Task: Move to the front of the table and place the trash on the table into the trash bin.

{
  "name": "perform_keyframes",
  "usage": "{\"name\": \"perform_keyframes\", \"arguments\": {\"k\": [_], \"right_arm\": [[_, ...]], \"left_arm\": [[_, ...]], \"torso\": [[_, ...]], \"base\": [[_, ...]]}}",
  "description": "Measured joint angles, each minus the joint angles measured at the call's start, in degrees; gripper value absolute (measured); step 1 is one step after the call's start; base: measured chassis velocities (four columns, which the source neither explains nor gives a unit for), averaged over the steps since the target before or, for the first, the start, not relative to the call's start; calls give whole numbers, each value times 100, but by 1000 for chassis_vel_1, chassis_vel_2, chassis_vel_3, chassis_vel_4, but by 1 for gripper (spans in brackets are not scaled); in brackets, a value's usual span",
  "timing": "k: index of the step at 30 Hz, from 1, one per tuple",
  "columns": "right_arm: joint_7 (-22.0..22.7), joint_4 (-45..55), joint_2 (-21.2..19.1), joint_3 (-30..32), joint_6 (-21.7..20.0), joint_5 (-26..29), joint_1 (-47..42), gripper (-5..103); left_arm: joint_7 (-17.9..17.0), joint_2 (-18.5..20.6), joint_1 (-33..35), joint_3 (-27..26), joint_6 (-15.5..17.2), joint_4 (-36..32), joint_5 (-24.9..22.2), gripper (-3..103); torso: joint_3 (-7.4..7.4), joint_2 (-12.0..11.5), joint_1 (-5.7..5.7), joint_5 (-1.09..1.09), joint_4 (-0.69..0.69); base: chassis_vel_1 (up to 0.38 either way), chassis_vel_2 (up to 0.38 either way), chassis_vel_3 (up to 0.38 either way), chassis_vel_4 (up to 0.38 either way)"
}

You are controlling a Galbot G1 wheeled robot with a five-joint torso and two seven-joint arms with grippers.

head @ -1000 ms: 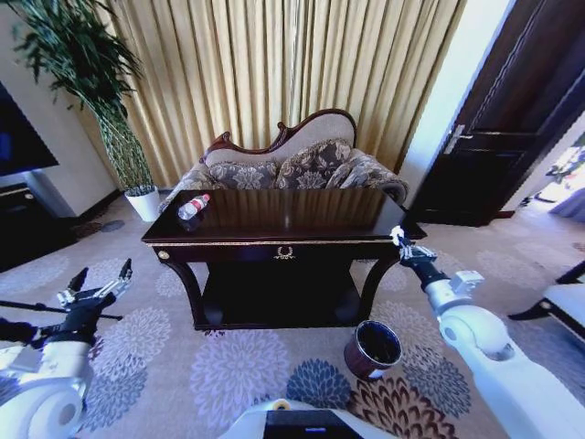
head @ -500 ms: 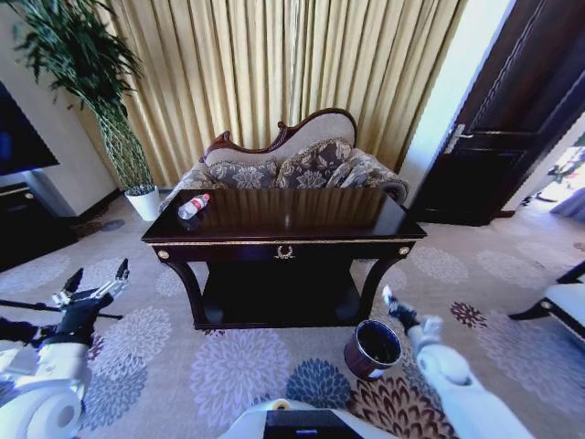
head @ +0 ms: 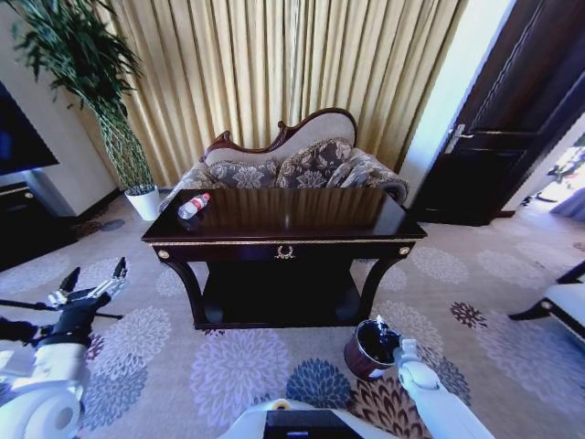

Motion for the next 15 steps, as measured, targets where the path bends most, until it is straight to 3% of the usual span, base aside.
{"name": "perform_keyframes", "arguments": {"k": [9,13,15], "right_arm": [[-122,-214,-86,-30,127,-95,35,-2],[-124,-182,-84,-23,142,-105,1,9],[-124,-181,-85,-14,142,-105,-4,19]], "left_arm": [[-1,-10,29,-38,5,-16,-1,100],[2,-17,25,-15,11,-6,3,100],[3,-16,28,-16,11,2,3,100]], "torso": [[0,0,0,-1,0],[0,1,0,-1,0],[0,1,0,-1,0]], "base": [[0,0,0,0],[0,0,0,0],[0,0,0,0]]}}
